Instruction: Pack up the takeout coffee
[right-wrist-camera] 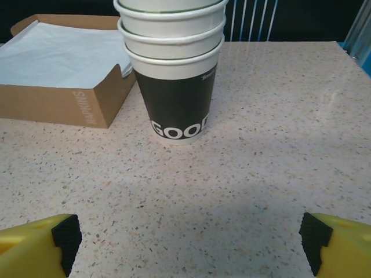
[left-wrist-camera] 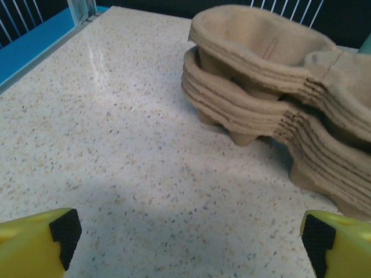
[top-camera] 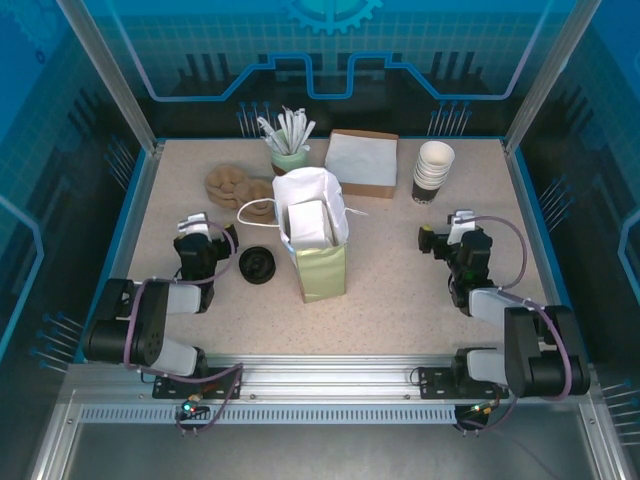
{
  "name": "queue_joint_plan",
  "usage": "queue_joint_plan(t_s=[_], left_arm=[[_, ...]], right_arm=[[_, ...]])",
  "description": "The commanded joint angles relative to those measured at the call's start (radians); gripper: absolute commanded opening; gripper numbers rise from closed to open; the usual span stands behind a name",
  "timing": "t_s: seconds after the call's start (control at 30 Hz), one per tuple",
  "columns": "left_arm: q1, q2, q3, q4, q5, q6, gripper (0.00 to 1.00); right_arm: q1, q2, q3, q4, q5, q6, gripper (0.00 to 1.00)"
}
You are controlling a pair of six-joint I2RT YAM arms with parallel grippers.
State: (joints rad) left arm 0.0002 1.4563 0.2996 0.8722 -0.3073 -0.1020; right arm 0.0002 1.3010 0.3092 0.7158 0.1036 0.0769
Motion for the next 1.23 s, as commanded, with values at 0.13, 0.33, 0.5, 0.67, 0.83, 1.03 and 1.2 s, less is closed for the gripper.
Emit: queue_joint_plan(t_s=[0.13, 0.33, 0.5, 0.67, 0.83, 1.03, 1.2], left_arm=[[0.004, 0.045, 0.067, 0.024, 0.129, 0.044, 0.99], [0.006, 0.089, 0.059, 0.079, 0.161, 0.061, 0.99], [0.004, 0.091, 0.059, 0.079, 0.157, 0.062, 0.99], [0.001, 0.091, 0.061, 0.078, 0.155, 0.064, 0.99], [0.002, 0.090, 0.061, 0.078, 0.155, 0.064, 0.99], [0.001, 0.091, 0.062, 0.073, 0.155, 0.064, 0.99], [0.001, 0.090, 0.062, 0.074, 0.155, 0.064, 0.99]], right_arm=[[0.026, 0.165, 0.037, 0.157, -0.046, -0.043, 1.00], [0.062, 0.203, 0.121, 0.039, -0.042, -0.087, 1.00], [0.061, 0.204, 0.122, 0.040, -0.046, -0.087, 1.00], [0.060, 0.204, 0.122, 0.040, -0.047, -0.088, 1.00], [0.060, 0.204, 0.122, 0.040, -0.048, -0.087, 1.00], [0.060, 0.204, 0.122, 0.040, -0.047, -0.087, 1.00], [0.060, 0.204, 0.122, 0.040, -0.047, -0.087, 1.00]])
